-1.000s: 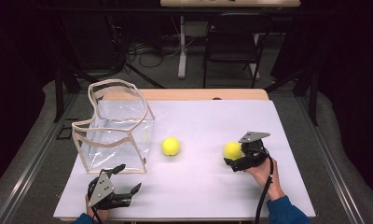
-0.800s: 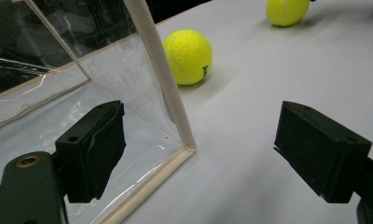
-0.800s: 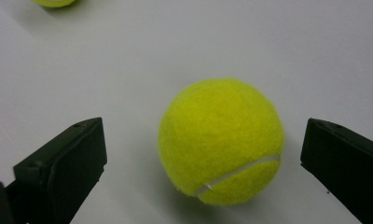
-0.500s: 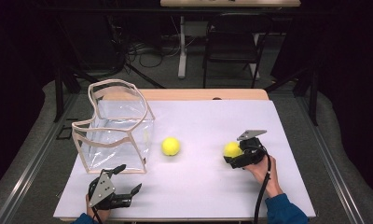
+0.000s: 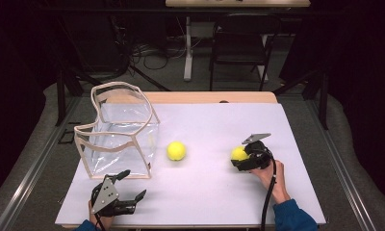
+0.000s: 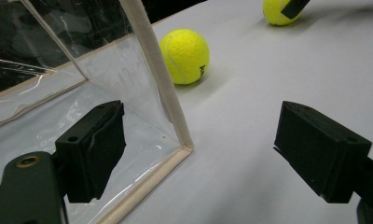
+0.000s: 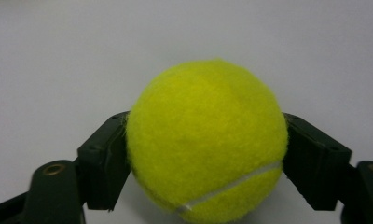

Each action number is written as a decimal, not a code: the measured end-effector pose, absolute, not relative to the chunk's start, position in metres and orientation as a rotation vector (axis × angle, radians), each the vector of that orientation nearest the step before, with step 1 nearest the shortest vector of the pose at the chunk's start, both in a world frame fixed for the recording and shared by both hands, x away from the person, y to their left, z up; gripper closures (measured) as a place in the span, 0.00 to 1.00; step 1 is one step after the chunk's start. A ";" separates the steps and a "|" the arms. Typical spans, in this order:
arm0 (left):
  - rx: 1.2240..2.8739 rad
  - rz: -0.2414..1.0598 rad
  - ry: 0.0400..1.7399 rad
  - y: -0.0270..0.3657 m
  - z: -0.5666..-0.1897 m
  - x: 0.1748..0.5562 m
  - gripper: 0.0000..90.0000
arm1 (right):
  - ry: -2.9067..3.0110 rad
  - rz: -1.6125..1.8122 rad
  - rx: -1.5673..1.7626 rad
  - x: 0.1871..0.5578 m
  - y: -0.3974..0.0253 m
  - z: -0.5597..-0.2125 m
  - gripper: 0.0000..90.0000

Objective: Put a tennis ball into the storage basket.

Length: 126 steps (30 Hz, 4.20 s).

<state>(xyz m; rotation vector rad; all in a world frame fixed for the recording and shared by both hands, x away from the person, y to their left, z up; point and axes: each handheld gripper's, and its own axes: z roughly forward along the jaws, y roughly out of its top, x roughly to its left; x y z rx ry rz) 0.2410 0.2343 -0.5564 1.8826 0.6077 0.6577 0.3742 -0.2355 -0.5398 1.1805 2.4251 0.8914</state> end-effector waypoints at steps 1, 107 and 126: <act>1.883 0.657 0.611 0.234 -0.556 0.241 0.18 | 2.430 0.895 1.185 0.374 -0.236 -0.540 0.27; 1.891 0.643 0.613 0.234 -0.557 0.242 0.18 | 2.606 0.900 0.859 0.356 -0.155 -0.481 0.28; 1.892 0.642 0.616 0.234 -0.557 0.242 0.18 | 2.609 0.904 0.817 0.356 -0.142 -0.474 0.28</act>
